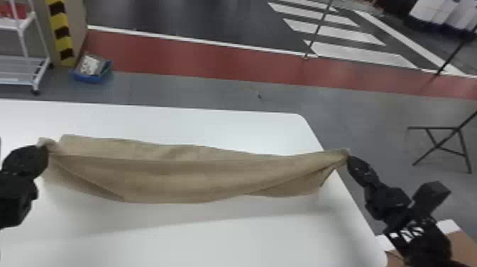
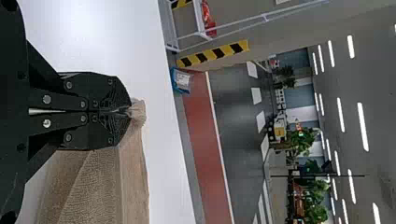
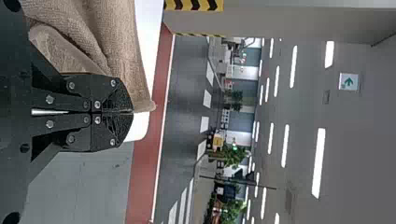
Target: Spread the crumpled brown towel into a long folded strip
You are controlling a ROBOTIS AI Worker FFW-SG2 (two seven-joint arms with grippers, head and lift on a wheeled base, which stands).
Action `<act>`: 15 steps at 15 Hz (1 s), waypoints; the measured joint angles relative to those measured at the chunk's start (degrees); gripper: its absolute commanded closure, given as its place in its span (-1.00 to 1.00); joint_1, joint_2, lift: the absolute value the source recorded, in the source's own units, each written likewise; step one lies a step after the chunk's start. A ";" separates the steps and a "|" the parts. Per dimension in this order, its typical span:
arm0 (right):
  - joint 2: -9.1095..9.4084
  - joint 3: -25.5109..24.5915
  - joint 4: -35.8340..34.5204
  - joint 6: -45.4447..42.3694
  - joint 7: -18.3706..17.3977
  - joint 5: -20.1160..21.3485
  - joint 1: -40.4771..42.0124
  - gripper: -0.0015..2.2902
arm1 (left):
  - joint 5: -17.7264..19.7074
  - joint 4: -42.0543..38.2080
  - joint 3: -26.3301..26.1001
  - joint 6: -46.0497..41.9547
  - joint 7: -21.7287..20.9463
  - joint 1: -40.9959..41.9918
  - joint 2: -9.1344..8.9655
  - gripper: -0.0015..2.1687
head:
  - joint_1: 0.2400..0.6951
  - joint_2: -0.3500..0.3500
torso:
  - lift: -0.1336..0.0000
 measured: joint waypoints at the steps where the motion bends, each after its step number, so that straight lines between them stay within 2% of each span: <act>1: -0.36 -0.03 1.54 -0.22 -0.74 -0.01 -0.97 0.39 | -0.53 1.44 -0.76 0.72 0.17 -2.31 -0.50 0.21 | 1.00 -1.00 | -0.86; 6: -2.77 1.13 9.84 -0.51 -1.62 1.56 -8.36 0.38 | -1.28 10.22 -3.77 2.91 0.20 -12.40 -2.41 0.21 | 1.00 -1.00 | -0.86; 9: -4.02 3.84 14.36 -0.57 -3.34 3.49 -13.52 0.39 | -2.65 17.73 -6.82 2.66 0.03 -17.93 -4.14 0.21 | 1.00 -0.98 | -0.86; 12: -4.70 7.26 18.72 -1.71 -5.06 5.38 -17.59 0.39 | -3.21 24.75 -8.35 0.46 0.06 -21.86 -5.52 0.21 | 1.00 -0.92 | -0.86; 15: -4.83 8.93 21.92 -2.85 -5.71 6.85 -19.92 0.39 | -3.71 28.87 -9.10 -2.07 0.16 -23.77 -6.05 0.18 | 0.98 -0.87 | -0.86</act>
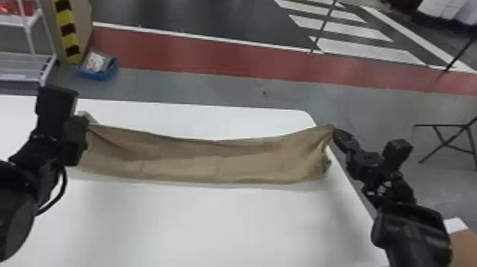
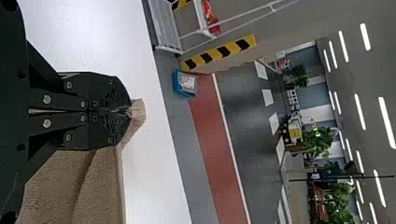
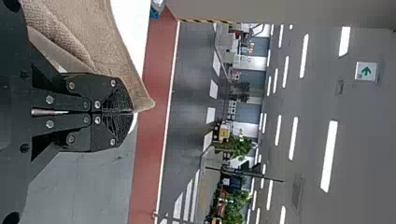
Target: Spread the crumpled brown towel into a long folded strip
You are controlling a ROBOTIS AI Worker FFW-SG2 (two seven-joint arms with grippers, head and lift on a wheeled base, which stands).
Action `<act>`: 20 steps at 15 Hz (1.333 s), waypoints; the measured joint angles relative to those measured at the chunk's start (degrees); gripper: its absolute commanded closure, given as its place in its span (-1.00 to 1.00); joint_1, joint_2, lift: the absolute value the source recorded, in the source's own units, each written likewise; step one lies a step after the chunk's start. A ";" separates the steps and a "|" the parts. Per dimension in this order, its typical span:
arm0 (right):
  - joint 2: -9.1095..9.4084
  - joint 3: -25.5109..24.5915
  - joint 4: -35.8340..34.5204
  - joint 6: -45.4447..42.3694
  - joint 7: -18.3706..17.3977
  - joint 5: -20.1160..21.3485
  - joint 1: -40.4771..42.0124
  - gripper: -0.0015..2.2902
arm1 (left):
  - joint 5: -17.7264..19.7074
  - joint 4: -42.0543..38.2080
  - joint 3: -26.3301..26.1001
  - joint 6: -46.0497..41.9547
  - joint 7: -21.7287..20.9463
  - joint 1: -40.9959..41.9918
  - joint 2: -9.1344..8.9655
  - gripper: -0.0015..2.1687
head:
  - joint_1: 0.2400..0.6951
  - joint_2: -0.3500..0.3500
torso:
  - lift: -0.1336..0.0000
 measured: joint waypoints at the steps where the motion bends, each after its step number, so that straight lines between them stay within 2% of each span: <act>1: 0.01 0.06 0.17 -0.34 -0.02 0.15 -0.08 0.39 | -0.05 0.22 -0.10 -0.29 0.09 -0.11 0.00 0.18 | 0.98 -0.87 | -0.86; 5: 0.32 -0.82 -3.30 -0.47 0.08 -0.74 2.69 0.39 | 0.11 -3.73 1.77 -0.43 0.50 2.27 0.75 0.18 | 0.98 -0.86 | -0.86; 8: 0.26 -0.19 -8.75 2.06 0.79 -1.88 4.01 0.38 | 0.71 -10.43 5.09 1.37 0.50 5.16 1.99 0.18 | 0.91 -0.80 | -0.86; 10: 0.23 2.02 -12.77 5.18 0.92 -2.62 3.92 0.38 | 0.05 -17.06 7.77 4.39 1.21 8.40 3.42 0.18 | 0.83 -0.68 | -0.86; 13: 0.29 6.35 -14.56 9.49 0.62 -2.54 -0.50 0.38 | -0.33 -25.02 12.89 9.11 1.72 12.86 5.75 0.18 | 0.73 -0.49 | -0.86; 16: 0.18 12.47 -10.16 10.52 0.42 -0.15 -9.19 0.38 | 1.06 -26.09 18.57 10.36 1.62 14.00 6.85 0.18 | 0.55 -0.22 | -0.86; 18: 0.08 15.42 -5.23 9.89 0.30 1.62 -15.35 0.38 | 2.43 -22.65 20.46 9.77 0.85 11.05 7.17 0.18 | 0.44 -0.12 | -0.86; 20: -0.14 16.91 -0.52 8.46 0.15 2.75 -20.69 0.39 | 4.01 -17.19 20.62 6.94 0.57 6.26 7.72 0.18 | 0.21 -0.05 | -0.86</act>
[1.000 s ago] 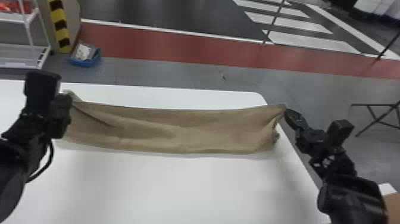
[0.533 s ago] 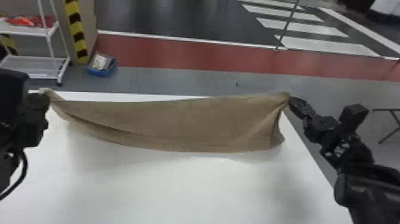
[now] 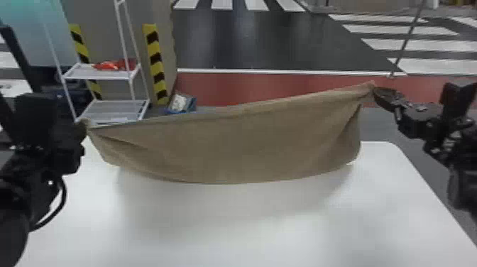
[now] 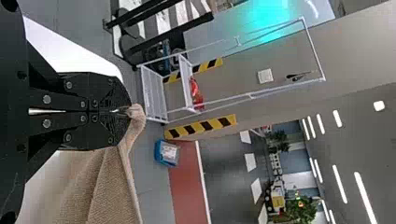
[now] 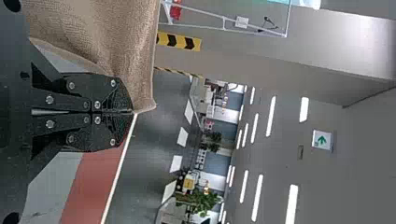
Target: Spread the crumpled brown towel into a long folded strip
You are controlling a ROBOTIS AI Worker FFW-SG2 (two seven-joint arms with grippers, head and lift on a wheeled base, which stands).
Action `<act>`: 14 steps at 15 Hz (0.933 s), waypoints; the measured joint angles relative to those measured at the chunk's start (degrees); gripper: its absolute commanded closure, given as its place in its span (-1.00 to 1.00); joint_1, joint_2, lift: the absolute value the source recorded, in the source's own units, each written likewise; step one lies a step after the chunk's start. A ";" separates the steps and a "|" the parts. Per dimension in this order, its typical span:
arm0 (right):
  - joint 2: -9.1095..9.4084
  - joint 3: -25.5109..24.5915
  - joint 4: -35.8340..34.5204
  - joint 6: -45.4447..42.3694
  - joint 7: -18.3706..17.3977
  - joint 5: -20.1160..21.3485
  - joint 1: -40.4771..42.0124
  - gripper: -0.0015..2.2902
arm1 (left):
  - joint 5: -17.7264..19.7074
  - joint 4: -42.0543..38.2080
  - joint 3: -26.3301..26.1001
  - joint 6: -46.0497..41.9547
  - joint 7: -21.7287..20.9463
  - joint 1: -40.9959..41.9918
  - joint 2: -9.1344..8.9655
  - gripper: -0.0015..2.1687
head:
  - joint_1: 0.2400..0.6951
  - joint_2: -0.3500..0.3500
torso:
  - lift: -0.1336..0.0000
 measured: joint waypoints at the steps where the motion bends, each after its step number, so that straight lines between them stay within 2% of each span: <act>1: -0.27 0.43 2.27 -1.04 -0.03 0.21 -2.49 0.39 | 1.04 3.30 -0.42 -2.18 -0.01 -3.05 0.14 0.18 | 0.11 -0.05 | -0.86; 3: -1.09 0.52 4.95 -2.59 -0.33 -0.36 -5.71 0.39 | 2.04 8.37 -2.33 -6.25 -0.23 -8.40 -0.11 0.18 | -0.05 -0.07 | -0.86; 5: -2.66 0.20 7.16 -4.77 -0.51 -1.32 -7.70 0.39 | 2.22 11.56 -4.60 -10.77 -0.28 -12.39 -1.46 0.18 | -0.29 -0.19 | -0.86; 8: -4.55 -0.06 8.56 -7.29 1.08 -3.47 -6.20 0.39 | 2.55 12.71 -6.33 -14.03 -0.13 -13.25 -2.73 0.18 | -0.33 -0.27 | -0.86; 11: -5.04 -0.25 7.98 -10.30 4.71 -6.35 0.99 0.39 | 3.05 8.63 -5.88 -16.22 0.04 -5.42 -2.80 0.18 | -0.06 -0.30 | -0.86; 12: -5.12 -0.31 7.84 -11.22 5.75 -7.10 3.14 0.39 | 3.08 6.04 -5.19 -16.10 0.53 -2.05 -2.79 0.18 | 0.19 -0.30 | -0.86; 14: -5.18 -0.70 7.61 -13.34 9.38 -8.56 7.31 0.39 | 2.52 0.13 -3.49 -15.60 1.66 5.80 -2.79 0.18 | 0.44 -0.28 | -0.86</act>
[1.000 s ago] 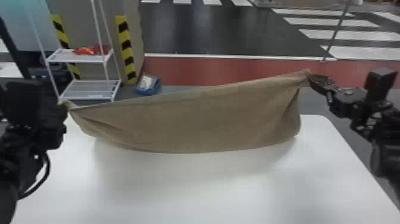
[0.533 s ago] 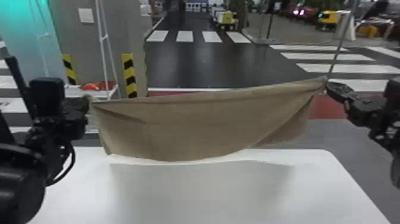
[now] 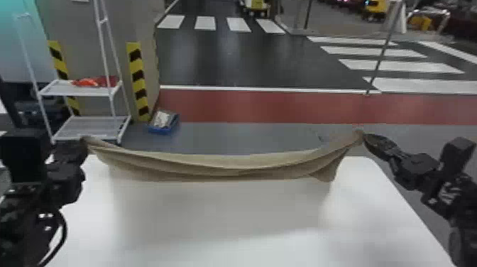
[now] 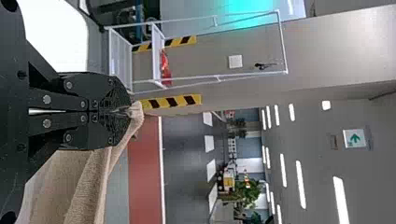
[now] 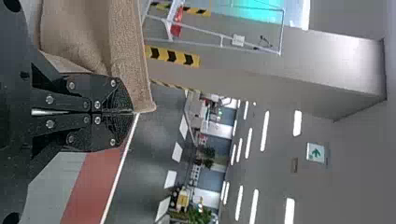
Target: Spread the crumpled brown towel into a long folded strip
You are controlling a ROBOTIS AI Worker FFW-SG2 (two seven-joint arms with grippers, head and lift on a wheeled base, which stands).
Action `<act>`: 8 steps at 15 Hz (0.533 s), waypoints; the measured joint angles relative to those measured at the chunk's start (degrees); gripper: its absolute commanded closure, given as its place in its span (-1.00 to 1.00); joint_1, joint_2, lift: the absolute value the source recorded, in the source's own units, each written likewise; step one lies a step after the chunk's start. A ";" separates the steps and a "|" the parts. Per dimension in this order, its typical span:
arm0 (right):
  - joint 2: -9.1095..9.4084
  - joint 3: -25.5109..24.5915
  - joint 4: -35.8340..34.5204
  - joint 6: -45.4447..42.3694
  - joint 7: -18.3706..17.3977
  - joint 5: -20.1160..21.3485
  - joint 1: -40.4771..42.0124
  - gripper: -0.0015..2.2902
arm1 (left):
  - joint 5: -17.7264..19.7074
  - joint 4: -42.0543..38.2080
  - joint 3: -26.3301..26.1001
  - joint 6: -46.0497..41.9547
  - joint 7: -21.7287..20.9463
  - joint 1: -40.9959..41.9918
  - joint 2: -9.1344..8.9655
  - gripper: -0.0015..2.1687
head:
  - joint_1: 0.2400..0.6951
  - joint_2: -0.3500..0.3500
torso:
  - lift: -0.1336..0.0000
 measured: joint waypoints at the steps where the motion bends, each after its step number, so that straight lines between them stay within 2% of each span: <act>1: 0.00 -0.22 -0.27 -0.86 1.62 -0.39 2.01 0.39 | -0.31 -2.78 1.03 0.26 0.28 3.89 -0.01 0.18 | 0.56 -0.27 | -0.86; 4: 0.01 -1.49 -1.85 -1.72 4.14 -0.96 7.27 0.39 | -1.30 -8.82 3.20 0.96 1.33 12.44 -0.04 0.18 | 0.91 -0.25 | -0.86; 6: 0.01 -3.01 -3.79 -1.65 5.16 -1.65 11.26 0.39 | -2.49 -12.01 3.42 1.58 1.97 16.43 -0.21 0.18 | 1.00 -0.27 | -0.86; 8: 0.00 -4.72 -6.61 -1.58 5.90 -2.02 15.43 0.39 | -3.20 -14.09 3.40 2.73 2.54 18.98 -0.48 0.18 | 1.00 -0.31 | -0.86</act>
